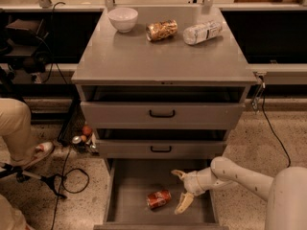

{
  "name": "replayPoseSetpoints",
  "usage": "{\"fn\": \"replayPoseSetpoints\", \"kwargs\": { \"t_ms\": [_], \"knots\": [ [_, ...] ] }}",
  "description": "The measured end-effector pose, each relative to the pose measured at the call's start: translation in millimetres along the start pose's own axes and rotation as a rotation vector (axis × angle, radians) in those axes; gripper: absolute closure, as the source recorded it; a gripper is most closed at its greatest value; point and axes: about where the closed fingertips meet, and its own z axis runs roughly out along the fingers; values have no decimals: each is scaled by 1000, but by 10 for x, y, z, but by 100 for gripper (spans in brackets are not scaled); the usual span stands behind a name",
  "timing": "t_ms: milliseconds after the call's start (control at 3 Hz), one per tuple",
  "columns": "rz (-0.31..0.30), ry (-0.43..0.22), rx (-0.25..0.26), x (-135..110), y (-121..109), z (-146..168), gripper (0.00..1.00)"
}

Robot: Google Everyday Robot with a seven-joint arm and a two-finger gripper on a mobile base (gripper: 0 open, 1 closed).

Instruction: Pick coke can from bottom drawer and place on counter

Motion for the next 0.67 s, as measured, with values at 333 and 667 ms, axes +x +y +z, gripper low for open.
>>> {"fn": "replayPoseSetpoints", "kwargs": {
  "t_ms": [333, 667],
  "knots": [
    [-11, 5, 5, 8, -5, 22, 0],
    [-96, 44, 41, 69, -42, 188, 0]
  ]
}}
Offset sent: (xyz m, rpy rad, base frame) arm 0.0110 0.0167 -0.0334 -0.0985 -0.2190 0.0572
